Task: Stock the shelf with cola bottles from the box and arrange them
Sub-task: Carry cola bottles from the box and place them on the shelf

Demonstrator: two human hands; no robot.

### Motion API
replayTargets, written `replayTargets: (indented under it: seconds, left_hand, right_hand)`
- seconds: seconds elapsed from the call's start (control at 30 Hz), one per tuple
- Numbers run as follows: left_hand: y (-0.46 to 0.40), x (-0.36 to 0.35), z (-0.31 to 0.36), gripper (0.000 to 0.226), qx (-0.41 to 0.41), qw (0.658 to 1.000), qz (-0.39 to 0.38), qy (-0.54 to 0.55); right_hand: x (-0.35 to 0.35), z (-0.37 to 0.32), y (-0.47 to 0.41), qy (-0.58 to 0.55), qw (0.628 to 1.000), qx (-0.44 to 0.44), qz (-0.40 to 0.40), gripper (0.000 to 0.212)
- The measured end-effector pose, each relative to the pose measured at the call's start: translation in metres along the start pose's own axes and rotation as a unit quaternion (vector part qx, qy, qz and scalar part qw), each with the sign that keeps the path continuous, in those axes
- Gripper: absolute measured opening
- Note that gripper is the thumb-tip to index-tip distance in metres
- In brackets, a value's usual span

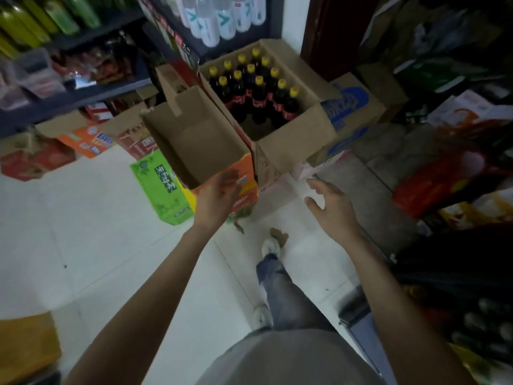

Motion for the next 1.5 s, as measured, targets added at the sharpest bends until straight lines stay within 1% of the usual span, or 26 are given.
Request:
replayTargets:
  seconds: [0.13, 0.23, 0.3, 0.37, 0.5, 0.57, 0.63, 0.73, 0.83, 0.93, 1.0, 1.07, 1.17, 1.3, 1.37, 1.5]
  left_hand:
    - [-0.104, -0.019, 0.008, 0.032, -0.046, 0.999, -0.017, 0.007]
    - [-0.174, -0.03, 0.01, 0.036, -0.032, 0.999, -0.017, 0.011]
    - [-0.218, -0.036, 0.007, 0.04, -0.025, 0.999, -0.034, 0.001]
    - [-0.261, -0.041, 0.001, 0.046, -0.029, 0.998, -0.049, -0.031]
    - [-0.342, -0.05, -0.022, 0.056, -0.047, 0.992, -0.066, -0.094]
    - [-0.383, -0.059, -0.038, 0.059, -0.035, 0.989, -0.081, -0.116]
    - [-0.42, -0.073, -0.055, 0.063, -0.022, 0.987, -0.099, -0.128]
    - [-0.462, -0.1, -0.082, 0.072, -0.009, 0.983, -0.133, -0.129]
    - [-0.49, -0.121, -0.108, 0.078, 0.002, 0.979, -0.143, -0.143]
    - [-0.507, -0.134, -0.129, 0.077, 0.005, 0.98, -0.151, -0.127]
    - [-0.515, -0.14, -0.139, 0.072, -0.019, 0.979, -0.154, -0.129]
    - [-0.518, -0.144, -0.143, 0.07, -0.05, 0.976, -0.146, -0.156]
    - [-0.521, -0.15, -0.144, 0.073, -0.082, 0.961, -0.132, -0.229]
    - [-0.52, -0.159, -0.149, 0.076, -0.149, 0.94, -0.145, -0.272]
    - [-0.519, -0.162, -0.15, 0.076, -0.153, 0.936, -0.165, -0.271]
    - [-0.515, -0.158, -0.144, 0.066, -0.141, 0.936, -0.2, -0.252]
  right_hand:
    - [-0.008, -0.005, -0.11, -0.046, 0.998, -0.014, 0.029, 0.039]
    - [-0.013, -0.007, -0.188, -0.078, 0.995, -0.057, 0.037, 0.043]
    - [-0.017, -0.009, -0.232, -0.086, 0.993, -0.072, 0.041, 0.046]
    - [-0.025, -0.009, -0.272, -0.083, 0.992, -0.081, 0.044, 0.051]
    - [-0.05, -0.005, -0.339, -0.054, 0.99, -0.127, 0.037, 0.063]
    - [-0.069, 0.002, -0.369, -0.029, 0.987, -0.149, 0.045, 0.069]
    - [-0.088, 0.011, -0.397, -0.02, 0.979, -0.193, 0.053, 0.072]
    - [-0.114, 0.023, -0.428, -0.043, 0.956, -0.284, 0.06, 0.07]
    - [-0.144, 0.033, -0.449, -0.099, 0.927, -0.355, 0.074, 0.065]
    - [-0.173, 0.04, -0.463, -0.164, 0.887, -0.416, 0.115, 0.063]
    - [-0.185, 0.041, -0.472, -0.148, 0.873, -0.444, 0.134, 0.065]
    - [-0.192, 0.038, -0.478, -0.128, 0.863, -0.465, 0.151, 0.067]
    - [-0.199, 0.037, -0.48, -0.089, 0.86, -0.473, 0.17, 0.071]
    - [-0.198, 0.035, -0.479, -0.09, 0.86, -0.479, 0.153, 0.081]
    - [-0.193, 0.03, -0.477, -0.079, 0.865, -0.466, 0.168, 0.078]
    - [-0.167, 0.008, -0.46, -0.07, 0.871, -0.421, 0.242, 0.065]
Point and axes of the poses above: each hand's wrist, its own y-axis away from the middle knuckle, its own x-axis out of the back of the hand, z = x × y, the point moved 1 cm from there along -y, towards the middle knuckle, and after that the axes turned 15 degrees about y, right-handed, at the moved point
